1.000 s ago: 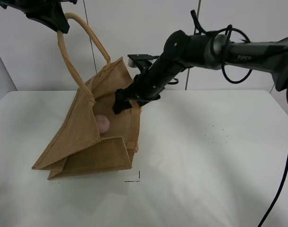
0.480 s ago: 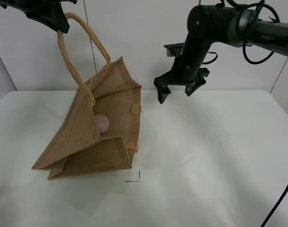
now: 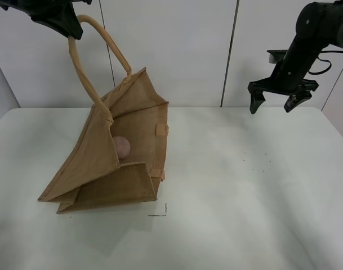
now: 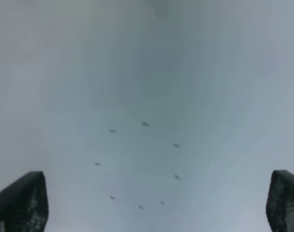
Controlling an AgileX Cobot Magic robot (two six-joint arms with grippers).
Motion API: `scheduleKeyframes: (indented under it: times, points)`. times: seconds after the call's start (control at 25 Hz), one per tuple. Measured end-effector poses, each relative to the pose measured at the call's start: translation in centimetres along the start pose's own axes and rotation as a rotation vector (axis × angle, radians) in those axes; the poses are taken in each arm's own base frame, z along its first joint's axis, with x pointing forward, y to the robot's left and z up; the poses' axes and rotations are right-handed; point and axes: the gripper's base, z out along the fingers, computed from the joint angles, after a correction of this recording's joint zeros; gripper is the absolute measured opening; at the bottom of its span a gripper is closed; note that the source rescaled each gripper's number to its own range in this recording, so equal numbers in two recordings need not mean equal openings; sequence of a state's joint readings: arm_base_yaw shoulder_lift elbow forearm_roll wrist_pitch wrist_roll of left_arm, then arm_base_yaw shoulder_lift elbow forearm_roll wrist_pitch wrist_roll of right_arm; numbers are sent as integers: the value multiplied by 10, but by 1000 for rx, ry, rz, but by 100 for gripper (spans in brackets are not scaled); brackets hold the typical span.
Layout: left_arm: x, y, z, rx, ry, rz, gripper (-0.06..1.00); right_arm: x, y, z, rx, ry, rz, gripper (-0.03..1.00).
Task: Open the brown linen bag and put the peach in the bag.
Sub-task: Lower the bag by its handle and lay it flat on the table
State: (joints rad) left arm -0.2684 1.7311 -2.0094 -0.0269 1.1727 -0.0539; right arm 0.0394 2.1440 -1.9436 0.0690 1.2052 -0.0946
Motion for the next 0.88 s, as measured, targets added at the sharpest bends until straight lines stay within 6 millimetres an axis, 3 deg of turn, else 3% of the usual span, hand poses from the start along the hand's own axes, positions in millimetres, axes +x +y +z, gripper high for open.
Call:
scheduleKeyframes:
  times: [0.12, 0.28, 0.44, 0.6, 0.88]
  points:
    - [0, 0, 0, 0, 0, 0, 0, 1, -13, -1, 7, 3, 29, 100]
    - [0, 0, 0, 0, 0, 1, 0, 8, -12, -2, 5, 20, 34, 100]
    - [0, 0, 0, 0, 0, 1, 0, 27, -9, -18, 3, 38, 35, 100]
    - [0, 0, 0, 0, 0, 1, 0, 68, -3, -44, 0, 70, 37, 100]
    - [0, 0, 0, 0, 0, 1, 0, 179, 11, -91, -3, 101, 36, 100]
